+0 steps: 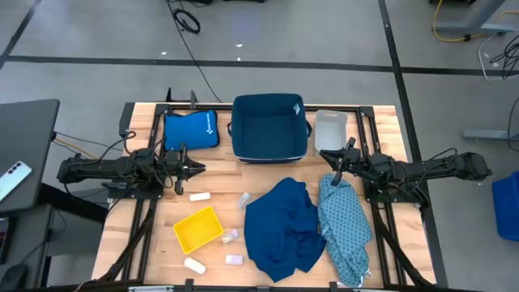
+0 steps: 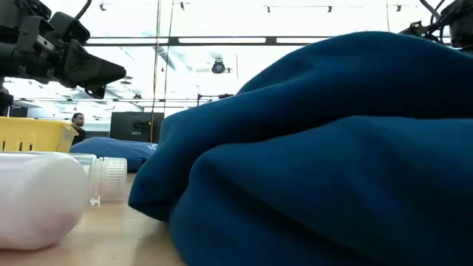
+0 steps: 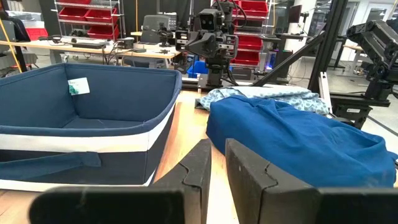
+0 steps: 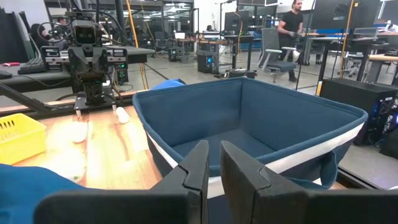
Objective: Pick & Place Medicine items
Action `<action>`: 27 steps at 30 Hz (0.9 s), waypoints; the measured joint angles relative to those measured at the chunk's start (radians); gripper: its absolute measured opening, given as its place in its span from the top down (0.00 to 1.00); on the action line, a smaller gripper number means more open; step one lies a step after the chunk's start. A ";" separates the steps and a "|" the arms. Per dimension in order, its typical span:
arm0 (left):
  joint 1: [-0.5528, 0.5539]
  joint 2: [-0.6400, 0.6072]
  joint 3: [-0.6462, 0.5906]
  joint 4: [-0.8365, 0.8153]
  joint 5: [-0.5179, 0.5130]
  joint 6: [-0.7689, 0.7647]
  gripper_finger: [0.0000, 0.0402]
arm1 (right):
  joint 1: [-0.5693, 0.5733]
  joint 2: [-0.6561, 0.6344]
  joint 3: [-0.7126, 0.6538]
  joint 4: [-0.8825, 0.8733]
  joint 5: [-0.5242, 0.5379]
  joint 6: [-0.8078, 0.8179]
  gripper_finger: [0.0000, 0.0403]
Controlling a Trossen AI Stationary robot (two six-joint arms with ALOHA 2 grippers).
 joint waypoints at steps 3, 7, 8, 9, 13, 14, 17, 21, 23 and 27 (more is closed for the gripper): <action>0.000 0.000 0.000 0.000 0.000 0.000 0.86 | 0.000 0.000 0.000 0.000 0.000 0.000 0.88; 0.000 0.000 0.000 0.000 0.000 0.000 0.86 | 0.000 0.000 0.000 0.000 0.000 0.000 0.88; 0.000 0.000 0.000 0.000 0.000 0.000 0.86 | 0.000 0.000 0.000 0.000 0.000 0.000 0.88; 0.000 0.000 0.000 0.000 0.000 0.000 0.86 | 0.000 0.000 0.000 0.000 0.000 0.000 0.88; 0.000 0.000 0.000 0.000 0.000 0.000 0.86 | 0.000 0.000 0.000 0.000 0.000 0.000 0.88; 0.000 0.000 0.000 0.000 0.000 0.000 0.86 | 0.000 0.000 0.000 0.000 0.000 0.000 0.88; 0.000 0.000 0.000 0.000 0.000 0.000 0.86 | 0.000 0.000 0.000 0.000 0.000 0.000 0.88; 0.000 0.000 0.000 0.000 0.000 0.000 0.86 | 0.000 0.000 0.000 0.000 0.000 0.000 0.88; 0.000 0.000 0.000 0.000 0.000 0.000 0.86 | 0.000 0.000 0.000 0.000 0.000 0.000 0.88; 0.000 0.000 0.000 0.000 0.000 -0.037 0.86 | 0.000 0.000 0.000 0.000 0.000 0.000 0.88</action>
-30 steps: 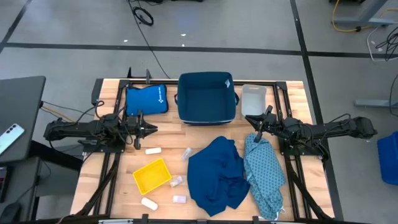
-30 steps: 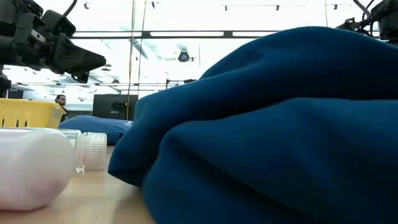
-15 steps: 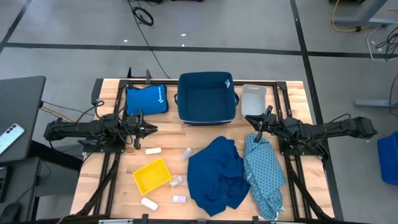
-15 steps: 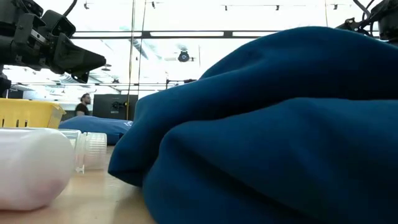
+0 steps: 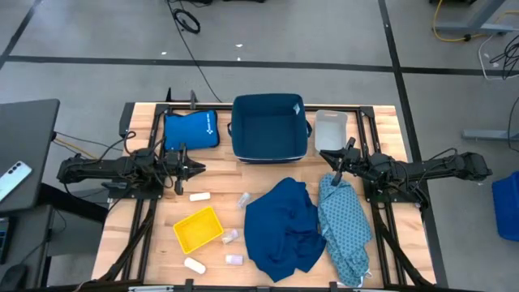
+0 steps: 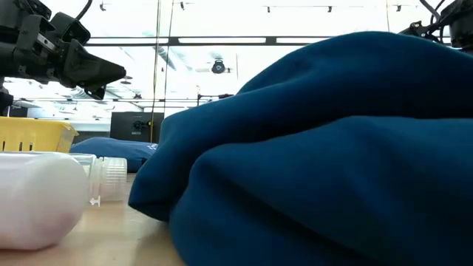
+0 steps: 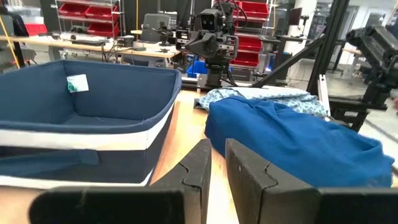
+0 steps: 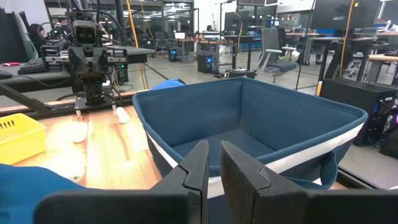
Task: Pick & Place Medicine items
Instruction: Put the top left white rolled gauze into the yellow bin
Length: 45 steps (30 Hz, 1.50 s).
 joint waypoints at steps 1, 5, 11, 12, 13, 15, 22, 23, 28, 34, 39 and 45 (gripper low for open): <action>0.000 0.000 0.000 0.000 0.000 -0.015 0.86 | 0.000 0.000 0.000 0.000 0.000 0.000 0.88; 0.000 0.000 0.000 0.005 0.000 -0.055 0.86 | 0.000 0.000 0.000 0.000 0.000 0.000 0.88; 0.000 0.000 0.000 0.005 0.000 -0.077 0.86 | 0.000 0.000 0.000 0.000 0.000 0.044 0.88; 0.000 0.000 0.000 0.005 0.000 -0.077 0.86 | 0.000 0.000 0.000 0.001 0.000 0.060 0.88; 0.000 0.000 0.000 0.005 0.000 -0.077 0.86 | 0.000 0.000 0.000 0.001 0.000 0.070 0.88; 0.000 0.000 0.000 0.005 0.000 -0.077 0.86 | 0.000 0.000 0.000 0.001 0.000 0.080 0.88; 0.000 0.000 0.000 0.007 0.030 -0.127 0.86 | 0.000 0.000 0.000 0.002 -0.006 0.200 0.88; 0.000 0.000 0.000 0.007 0.039 -0.129 0.86 | 0.000 0.000 0.000 0.002 -0.007 0.210 0.88; 0.000 0.000 0.000 0.007 0.076 -0.130 0.86 | 0.000 0.000 0.000 0.002 -0.008 0.223 0.88; 0.000 0.000 0.000 0.005 0.093 -0.133 0.86 | 0.000 0.000 0.000 0.004 -0.018 0.218 0.88; 0.000 0.000 0.000 0.011 0.052 -0.161 0.86 | 0.000 0.000 0.000 0.002 -0.172 0.187 0.88; 0.000 0.000 0.000 0.053 -0.008 -0.150 0.80 | 0.016 0.023 0.006 -0.014 -0.241 0.122 0.86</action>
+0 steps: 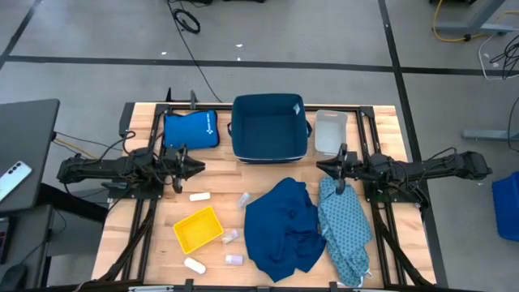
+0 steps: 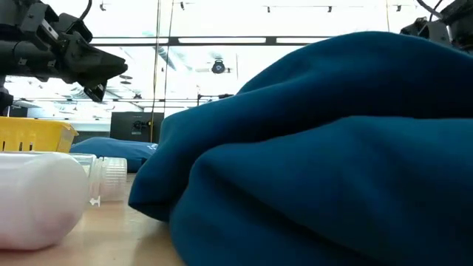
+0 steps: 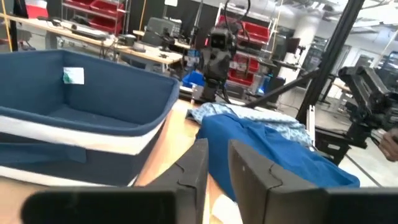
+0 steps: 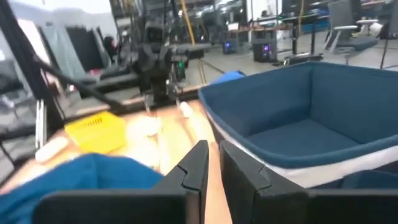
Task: Pick & Place Medicine items
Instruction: Put the top left white rolled gauze into the yellow bin
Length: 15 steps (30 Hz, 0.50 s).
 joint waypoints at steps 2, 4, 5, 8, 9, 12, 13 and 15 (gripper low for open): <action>0.000 0.001 0.003 -0.006 0.000 0.000 0.74 | 0.004 0.030 0.026 -0.018 -0.001 -0.024 0.81; 0.000 0.007 0.013 -0.006 0.000 0.001 0.66 | 0.004 0.067 0.066 -0.041 -0.004 -0.037 0.74; 0.000 0.012 0.019 -0.006 0.000 0.005 0.62 | 0.004 0.089 0.089 -0.056 -0.007 -0.041 0.70; 0.000 0.040 0.045 -0.013 -0.026 0.028 0.51 | 0.004 0.168 0.169 -0.110 -0.023 -0.058 0.59; 0.000 0.053 0.057 -0.021 -0.038 0.044 0.48 | 0.004 0.195 0.197 -0.128 -0.026 -0.063 0.56; 0.000 0.104 0.117 -0.112 -0.052 0.072 0.45 | 0.004 0.286 0.286 -0.189 -0.036 -0.085 0.49; 0.000 0.130 0.145 -0.154 -0.055 0.073 0.45 | 0.005 0.317 0.314 -0.219 -0.041 -0.092 0.48; 0.000 0.192 0.206 -0.249 -0.065 0.074 0.45 | 0.012 0.374 0.364 -0.271 -0.049 -0.108 0.47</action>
